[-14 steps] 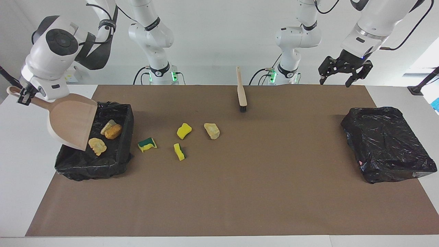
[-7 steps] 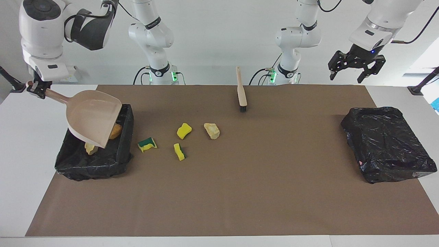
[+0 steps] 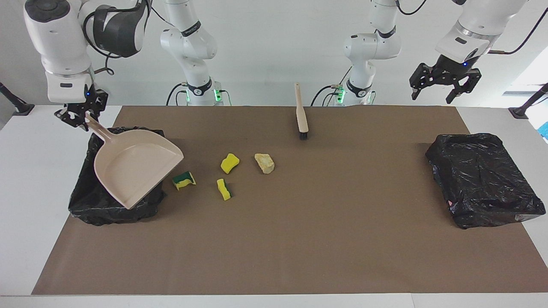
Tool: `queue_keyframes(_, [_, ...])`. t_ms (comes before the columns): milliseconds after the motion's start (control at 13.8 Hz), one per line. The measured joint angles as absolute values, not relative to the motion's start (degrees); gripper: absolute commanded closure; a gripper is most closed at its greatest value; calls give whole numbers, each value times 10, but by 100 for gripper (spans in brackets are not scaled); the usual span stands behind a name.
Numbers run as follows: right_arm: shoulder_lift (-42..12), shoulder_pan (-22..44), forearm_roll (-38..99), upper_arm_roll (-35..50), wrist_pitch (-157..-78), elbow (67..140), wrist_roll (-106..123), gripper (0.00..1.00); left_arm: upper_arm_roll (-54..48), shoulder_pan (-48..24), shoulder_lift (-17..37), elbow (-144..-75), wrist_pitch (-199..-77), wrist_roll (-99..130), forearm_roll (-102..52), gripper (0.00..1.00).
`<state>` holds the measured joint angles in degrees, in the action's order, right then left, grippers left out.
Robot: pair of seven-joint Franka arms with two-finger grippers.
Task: Sweep and dump trash in bin
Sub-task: 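Tilt the dustpan into the bin while the left gripper releases the brush, then bring the emptied dustpan back to the table center with the right gripper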
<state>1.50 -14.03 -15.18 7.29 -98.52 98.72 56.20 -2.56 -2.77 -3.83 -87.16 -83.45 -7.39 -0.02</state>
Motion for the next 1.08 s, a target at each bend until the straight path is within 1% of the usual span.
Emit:
queue_keyframes(506, [-4, -34, -54, 80, -974, 988, 233, 100, -25, -27, -38, -872, -834, -74, 0, 0])
queue_keyframes(795, [-35, 65, -28, 82, -991, 988, 36, 100, -17, -26, -38, -872, -834, -74, 0, 0])
queue_keyframes(939, [-61, 126, -28, 83, -1006, 988, -65, 100, -15, -26, -38, -872, -834, -74, 0, 0])
queue_keyframes(1084, [-96, 181, -28, 83, -1040, 979, -157, 100, -15, -26, -38, -872, -834, -74, 0, 0])
